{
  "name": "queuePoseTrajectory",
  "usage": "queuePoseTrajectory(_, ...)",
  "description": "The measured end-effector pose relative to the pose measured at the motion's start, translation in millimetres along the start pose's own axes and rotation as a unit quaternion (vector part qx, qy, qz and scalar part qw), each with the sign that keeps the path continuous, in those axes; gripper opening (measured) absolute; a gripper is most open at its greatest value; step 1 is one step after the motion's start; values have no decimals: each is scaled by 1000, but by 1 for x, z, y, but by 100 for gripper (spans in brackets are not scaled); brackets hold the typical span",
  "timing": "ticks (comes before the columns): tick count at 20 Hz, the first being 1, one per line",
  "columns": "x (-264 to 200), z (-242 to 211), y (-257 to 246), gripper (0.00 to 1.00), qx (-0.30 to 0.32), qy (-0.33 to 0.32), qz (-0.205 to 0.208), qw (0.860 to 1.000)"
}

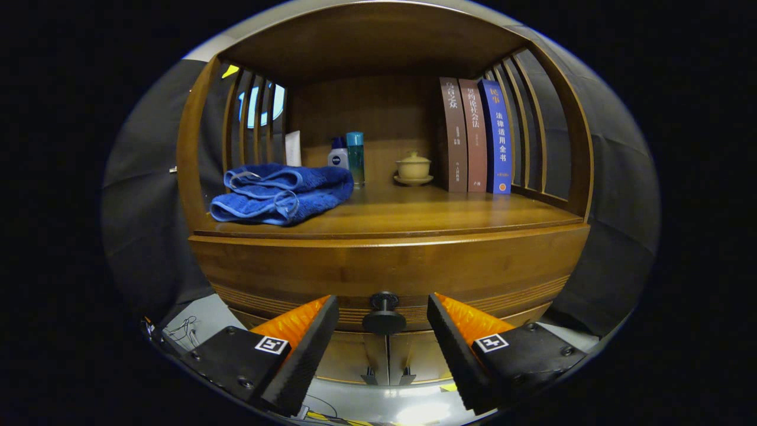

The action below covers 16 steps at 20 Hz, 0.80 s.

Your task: Pull open the drawer, take out the items inside it, and place them on the countertop above the cabinet.

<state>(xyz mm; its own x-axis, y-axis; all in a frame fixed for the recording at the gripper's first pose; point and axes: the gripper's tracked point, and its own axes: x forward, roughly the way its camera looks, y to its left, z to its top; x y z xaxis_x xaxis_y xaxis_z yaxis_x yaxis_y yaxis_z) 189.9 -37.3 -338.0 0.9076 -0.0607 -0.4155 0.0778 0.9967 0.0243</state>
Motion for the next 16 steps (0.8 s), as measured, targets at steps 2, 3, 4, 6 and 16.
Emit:
queuePoseTrajectory(2, 10, -8, 0, 94, 3, 10, 0, 1000)
queuePoseTrajectory(3, 13, -11, 0, 85, 3, 16, 0, 1000)
queuePoseTrajectory(4, 15, -14, 1, 82, 3, 18, 0, 1000)
queuePoseTrajectory(6, 18, -16, 1, 63, -6, 20, -3, 1000)
queuePoseTrajectory(16, 19, -19, -1, 38, -23, 31, -12, 999)
